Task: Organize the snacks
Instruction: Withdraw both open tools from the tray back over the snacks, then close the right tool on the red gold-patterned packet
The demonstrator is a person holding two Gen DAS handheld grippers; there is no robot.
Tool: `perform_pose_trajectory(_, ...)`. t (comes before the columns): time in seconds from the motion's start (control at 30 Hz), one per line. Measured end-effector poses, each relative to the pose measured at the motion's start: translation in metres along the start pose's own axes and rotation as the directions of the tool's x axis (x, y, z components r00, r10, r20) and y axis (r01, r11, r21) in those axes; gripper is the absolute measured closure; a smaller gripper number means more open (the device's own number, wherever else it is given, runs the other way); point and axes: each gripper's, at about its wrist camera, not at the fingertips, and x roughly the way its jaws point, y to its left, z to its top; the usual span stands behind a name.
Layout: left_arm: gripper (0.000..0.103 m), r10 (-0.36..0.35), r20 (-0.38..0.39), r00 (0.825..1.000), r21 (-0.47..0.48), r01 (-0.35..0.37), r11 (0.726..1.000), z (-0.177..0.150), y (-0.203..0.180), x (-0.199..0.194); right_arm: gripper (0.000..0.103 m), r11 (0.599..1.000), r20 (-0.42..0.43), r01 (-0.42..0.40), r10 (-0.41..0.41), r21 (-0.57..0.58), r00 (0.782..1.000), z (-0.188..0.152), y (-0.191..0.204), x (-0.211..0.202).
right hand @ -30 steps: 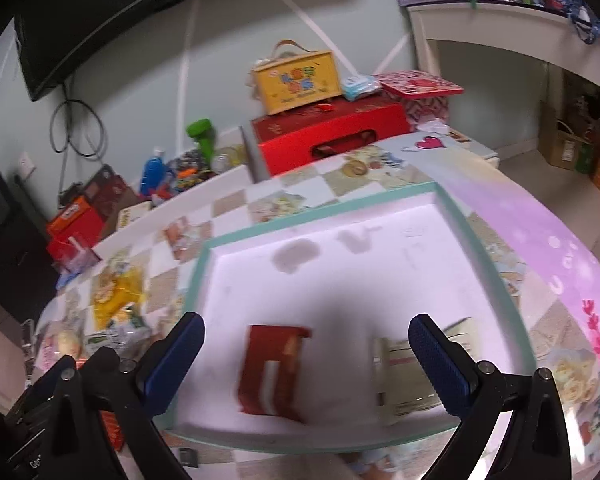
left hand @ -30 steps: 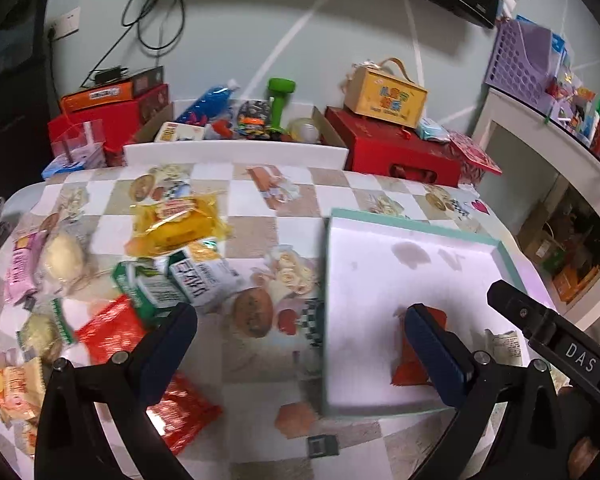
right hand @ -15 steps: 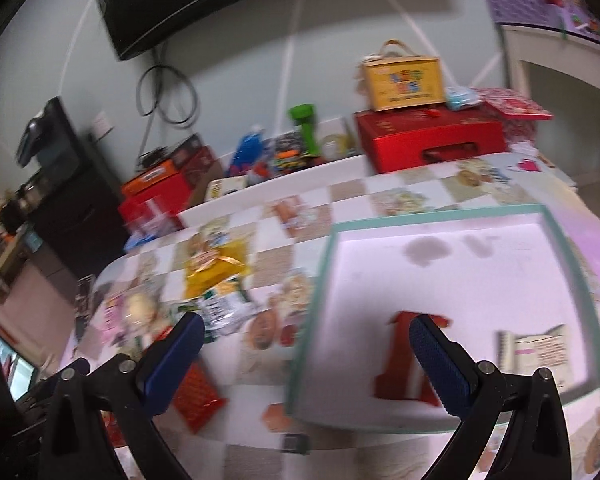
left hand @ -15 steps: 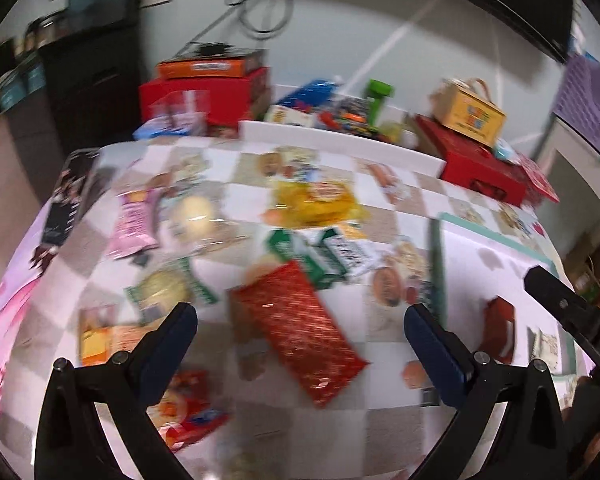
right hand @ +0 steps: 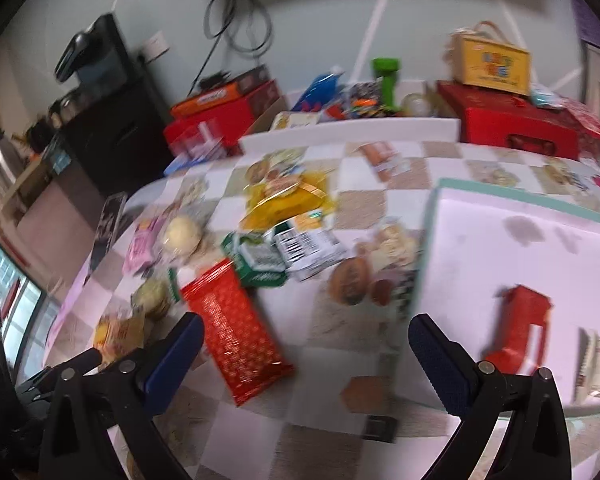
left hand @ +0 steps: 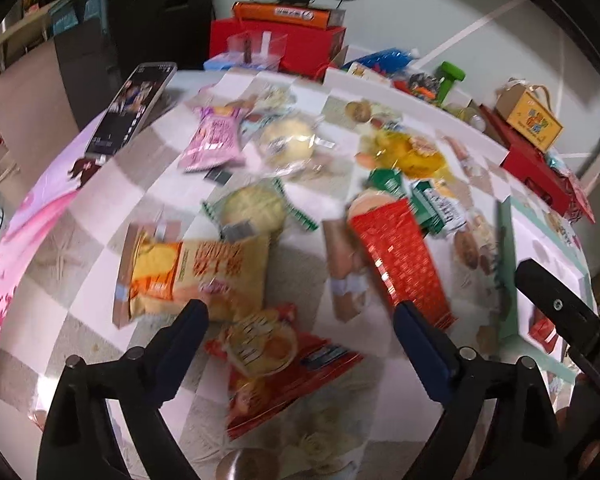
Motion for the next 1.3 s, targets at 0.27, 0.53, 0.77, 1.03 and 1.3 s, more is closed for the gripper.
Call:
perform_pose_trajectory(0.27,0.020,-0.027,-0.080,0.996,-0.047,0.023,0.999,-0.016,0.015,0.018,0.000,0.995,-0.078,-0.044,0.037,-0.093,0.996,-0.006,0.029,0.035)
perform_pose_trajectory(0.53,0.032,-0.046,-0.094,0.994,-0.065,0.040,0.997,-0.024,0.022,0.026,0.004,0.989,-0.151,-0.044,0.023,-0.138,0.988,-0.012,0.045,0.067)
perform_pose_trajectory(0.77,0.033,-0.047,-0.096,0.994,-0.054,0.042,0.998,-0.022,0.022,0.025,0.011,0.992,-0.185,-0.037,0.015,-0.121,0.983,-0.015,0.045,0.082)
perform_pose_trajectory(1.03,0.033,-0.051,-0.098,0.994,-0.033,0.048,0.998,-0.018,0.012,0.030,0.037,0.992,-0.183,0.001,-0.023,-0.124,0.983,-0.015,0.038,0.081)
perform_pose_trajectory(1.3,0.032,-0.057,-0.099,0.994,-0.028,0.054,0.998,-0.016,0.002,0.030,0.042,0.993,-0.196,0.013,-0.037,-0.120,0.980,-0.021,0.030,0.073)
